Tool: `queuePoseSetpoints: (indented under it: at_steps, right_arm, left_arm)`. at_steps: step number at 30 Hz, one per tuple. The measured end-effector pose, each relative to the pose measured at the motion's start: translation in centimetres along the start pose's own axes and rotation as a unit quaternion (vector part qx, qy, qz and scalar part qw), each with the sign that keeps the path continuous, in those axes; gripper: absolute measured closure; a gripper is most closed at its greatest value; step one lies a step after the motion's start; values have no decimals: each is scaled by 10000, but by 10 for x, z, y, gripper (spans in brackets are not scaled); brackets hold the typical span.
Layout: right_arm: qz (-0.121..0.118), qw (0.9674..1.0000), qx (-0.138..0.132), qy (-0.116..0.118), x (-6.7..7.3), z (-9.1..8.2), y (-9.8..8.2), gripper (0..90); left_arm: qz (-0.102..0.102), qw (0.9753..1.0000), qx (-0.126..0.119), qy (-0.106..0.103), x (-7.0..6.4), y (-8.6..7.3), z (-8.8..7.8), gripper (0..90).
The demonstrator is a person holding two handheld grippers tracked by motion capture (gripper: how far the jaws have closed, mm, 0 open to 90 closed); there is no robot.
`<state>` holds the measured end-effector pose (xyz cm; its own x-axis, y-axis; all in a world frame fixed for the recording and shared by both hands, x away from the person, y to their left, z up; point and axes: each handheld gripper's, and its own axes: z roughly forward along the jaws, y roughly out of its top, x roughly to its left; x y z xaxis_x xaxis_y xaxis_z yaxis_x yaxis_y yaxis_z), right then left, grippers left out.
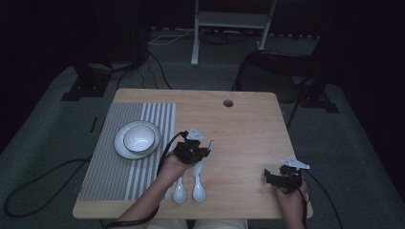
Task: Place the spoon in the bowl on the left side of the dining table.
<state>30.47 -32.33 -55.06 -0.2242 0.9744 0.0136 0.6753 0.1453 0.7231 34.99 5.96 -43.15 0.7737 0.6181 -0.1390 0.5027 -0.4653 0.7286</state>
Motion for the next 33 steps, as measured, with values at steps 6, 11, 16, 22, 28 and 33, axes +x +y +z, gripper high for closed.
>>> queuePoseSetpoints:
  at_steps: [6,11,16,22,28,33]
  right_arm:
    - [11,10000,8,1,0,0,0,126]
    - [7,10000,7,1,0,0,0,126]
    - [5,10000,7,1,0,0,0,126]
    - [5,10000,8,0,0,0,0,126]
    - [3,10000,5,-5,0,0,0,126]
    - [3,10000,5,-5,0,0,0,126]
  left_arm:
    - [-215,9994,-196,209,24,-1,-25,856]
    - [-439,9972,-451,392,45,-3,-49,856]
    - [-641,9945,-569,595,64,-10,-64,855]
    - [-825,9911,-631,829,87,-20,-77,855]
    - [-1033,9860,-768,1057,109,-28,-95,855]
    - [-1032,9830,-901,1224,129,-34,-108,855]
